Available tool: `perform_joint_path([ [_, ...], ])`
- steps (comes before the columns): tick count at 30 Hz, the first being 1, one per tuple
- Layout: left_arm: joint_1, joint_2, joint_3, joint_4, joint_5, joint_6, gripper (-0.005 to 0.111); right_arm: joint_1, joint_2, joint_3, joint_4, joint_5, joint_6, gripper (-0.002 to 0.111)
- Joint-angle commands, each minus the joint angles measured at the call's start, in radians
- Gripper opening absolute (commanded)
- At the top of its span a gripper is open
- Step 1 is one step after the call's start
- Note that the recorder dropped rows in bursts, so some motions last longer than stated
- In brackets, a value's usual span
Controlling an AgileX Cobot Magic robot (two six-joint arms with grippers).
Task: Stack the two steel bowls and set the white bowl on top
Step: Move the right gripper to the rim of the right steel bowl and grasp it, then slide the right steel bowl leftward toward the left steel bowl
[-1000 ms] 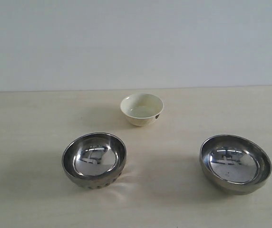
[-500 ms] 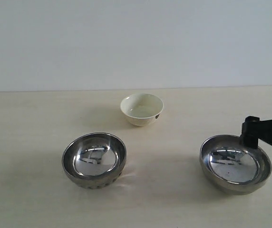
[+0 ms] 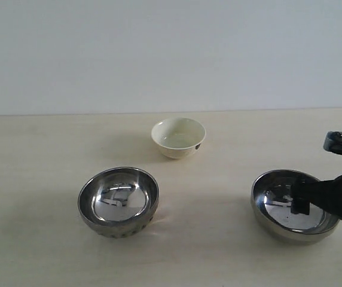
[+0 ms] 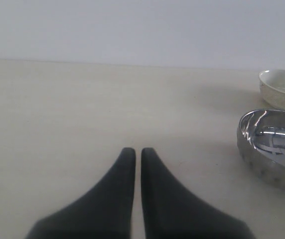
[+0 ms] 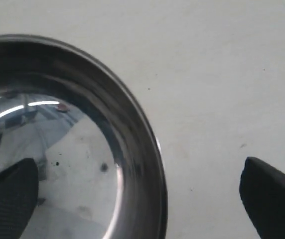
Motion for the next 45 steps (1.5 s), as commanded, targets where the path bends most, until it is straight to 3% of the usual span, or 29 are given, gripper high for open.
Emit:
perform_joint_path([
  [1,-0.005,-0.003,0.003,0.0,-0.008,-0.005,0.004,-0.001,0.039,-0.006,-0.003,-0.026,-0.033,0.105],
  [6,-0.005,-0.003,0.003,0.0,-0.008,-0.005,0.004,0.001,0.046,-0.006,-0.003,-0.045,-0.051,0.105],
  [8,-0.005,-0.003,0.003,0.0,-0.008,-0.005,0.004,0.001,0.046,-0.006,-0.003,-0.049,-0.021,0.097],
  [10,-0.005,-0.003,0.003,0.0,-0.008,-0.005,0.004,0.001,0.046,-0.006,-0.003,-0.079,-0.019,0.064],
  [11,-0.005,-0.003,0.003,0.0,-0.008,-0.005,0.004,0.001,0.046,-0.006,-0.003,-0.089,-0.017,0.034],
  [13,-0.005,-0.003,0.003,0.0,-0.008,-0.005,0.004,0.001,0.046,-0.006,-0.003,-0.091,-0.017,0.0],
  [24,-0.005,-0.003,0.003,0.0,-0.008,-0.005,0.004,0.011,0.042,-0.006,0.079,-0.1,-0.017,0.0],
  [34,-0.005,-0.003,0.003,0.0,-0.008,-0.005,0.004,0.276,0.044,-0.208,0.145,-0.009,-0.001,0.0],
  [45,-0.005,-0.003,0.003,0.0,-0.008,-0.005,0.004,0.325,0.136,-0.235,0.166,0.022,0.011,0.0],
])
